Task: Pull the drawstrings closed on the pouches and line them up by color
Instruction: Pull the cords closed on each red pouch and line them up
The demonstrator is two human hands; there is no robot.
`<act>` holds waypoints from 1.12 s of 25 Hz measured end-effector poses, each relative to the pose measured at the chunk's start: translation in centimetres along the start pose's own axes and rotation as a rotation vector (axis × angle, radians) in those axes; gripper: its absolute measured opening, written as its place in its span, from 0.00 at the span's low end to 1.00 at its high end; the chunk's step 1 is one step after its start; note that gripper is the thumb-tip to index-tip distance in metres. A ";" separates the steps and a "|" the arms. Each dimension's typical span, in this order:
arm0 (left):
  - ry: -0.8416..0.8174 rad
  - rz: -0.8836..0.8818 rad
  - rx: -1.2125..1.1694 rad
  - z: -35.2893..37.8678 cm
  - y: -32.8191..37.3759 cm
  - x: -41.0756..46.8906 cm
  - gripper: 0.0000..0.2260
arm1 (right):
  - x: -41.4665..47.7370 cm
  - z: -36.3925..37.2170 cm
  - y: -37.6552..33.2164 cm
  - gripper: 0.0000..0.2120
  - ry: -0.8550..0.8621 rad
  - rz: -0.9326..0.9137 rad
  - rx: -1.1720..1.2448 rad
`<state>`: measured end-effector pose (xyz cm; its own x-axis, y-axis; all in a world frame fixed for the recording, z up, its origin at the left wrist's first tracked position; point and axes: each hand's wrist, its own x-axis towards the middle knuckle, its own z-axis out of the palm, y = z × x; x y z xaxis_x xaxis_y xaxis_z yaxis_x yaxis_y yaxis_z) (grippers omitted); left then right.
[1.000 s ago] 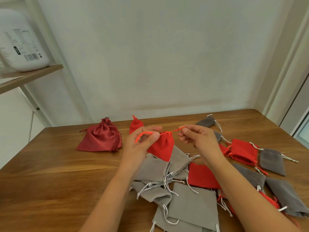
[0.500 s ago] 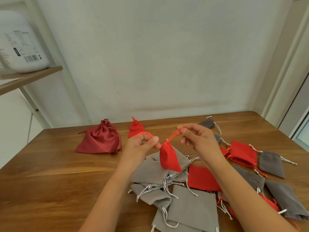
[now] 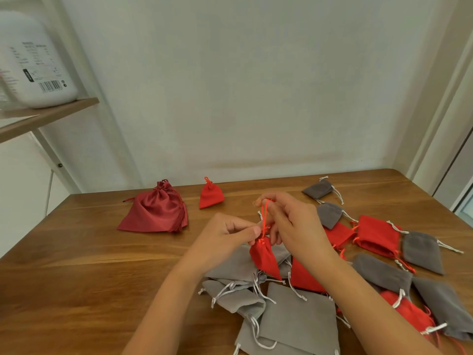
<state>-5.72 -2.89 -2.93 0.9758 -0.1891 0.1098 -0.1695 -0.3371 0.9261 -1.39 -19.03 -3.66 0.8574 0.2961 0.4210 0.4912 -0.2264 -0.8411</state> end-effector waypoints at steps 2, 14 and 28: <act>-0.006 0.000 0.030 0.4 0.1 -0.1 0.10 | 0.0 -0.2 -0.1 0.09 0.023 -0.056 -0.121; 0.382 0.015 0.194 1.3 1.6 -0.1 0.09 | 0.0 -0.1 -0.6 0.20 -0.181 -0.250 -0.473; 0.252 -0.279 -0.499 -1.6 0.3 0.1 0.04 | -0.3 -0.3 -0.9 0.11 -0.005 -0.424 -0.353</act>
<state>-5.49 -1.55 -2.09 0.9870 0.0874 -0.1350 0.1219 0.1402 0.9826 -2.05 -19.16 -2.89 0.5729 0.4328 0.6960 0.8158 -0.3833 -0.4332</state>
